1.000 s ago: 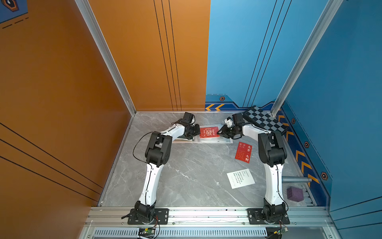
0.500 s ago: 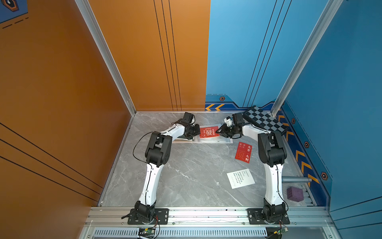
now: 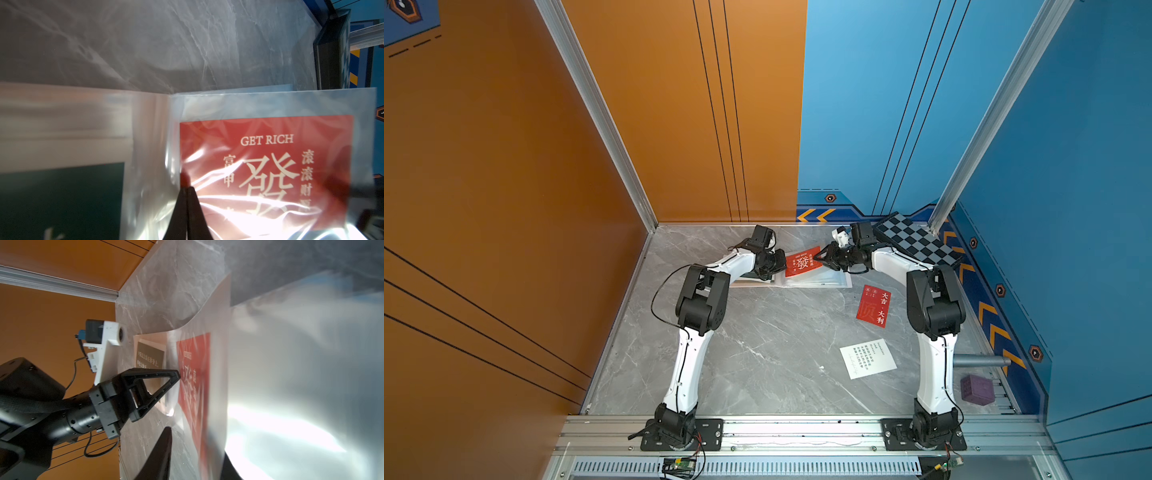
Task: Place the photos into the photo albums
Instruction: Turn the page of the photo album at the center of the board.
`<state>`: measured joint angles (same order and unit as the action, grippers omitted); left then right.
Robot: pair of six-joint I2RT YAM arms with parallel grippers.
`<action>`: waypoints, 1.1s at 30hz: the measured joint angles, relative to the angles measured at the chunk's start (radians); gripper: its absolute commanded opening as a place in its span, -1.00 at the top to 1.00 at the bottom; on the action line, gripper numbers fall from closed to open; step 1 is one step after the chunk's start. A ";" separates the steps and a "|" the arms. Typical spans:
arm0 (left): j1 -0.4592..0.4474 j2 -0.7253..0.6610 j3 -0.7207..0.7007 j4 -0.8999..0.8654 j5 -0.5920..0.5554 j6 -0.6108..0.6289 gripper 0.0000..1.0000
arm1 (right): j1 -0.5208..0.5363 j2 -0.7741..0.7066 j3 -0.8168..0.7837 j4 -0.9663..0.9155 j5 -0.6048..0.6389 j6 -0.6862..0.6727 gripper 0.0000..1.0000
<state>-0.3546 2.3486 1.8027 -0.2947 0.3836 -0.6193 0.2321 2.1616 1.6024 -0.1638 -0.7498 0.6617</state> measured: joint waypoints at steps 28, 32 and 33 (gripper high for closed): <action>0.000 -0.040 -0.075 0.052 0.023 -0.031 0.87 | 0.106 -0.005 0.066 0.016 -0.036 0.050 0.38; 0.000 -0.052 -0.100 0.073 0.031 -0.044 0.86 | 0.114 -0.005 0.088 0.016 -0.036 0.054 0.38; 0.002 -0.055 -0.105 0.076 0.033 -0.045 0.86 | 0.116 -0.005 0.094 0.016 -0.036 0.054 0.37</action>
<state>-0.3531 2.2936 1.6978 -0.2192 0.4168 -0.6643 0.3481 2.1563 1.6962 -0.1478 -0.7856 0.7158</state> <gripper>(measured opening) 0.067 0.311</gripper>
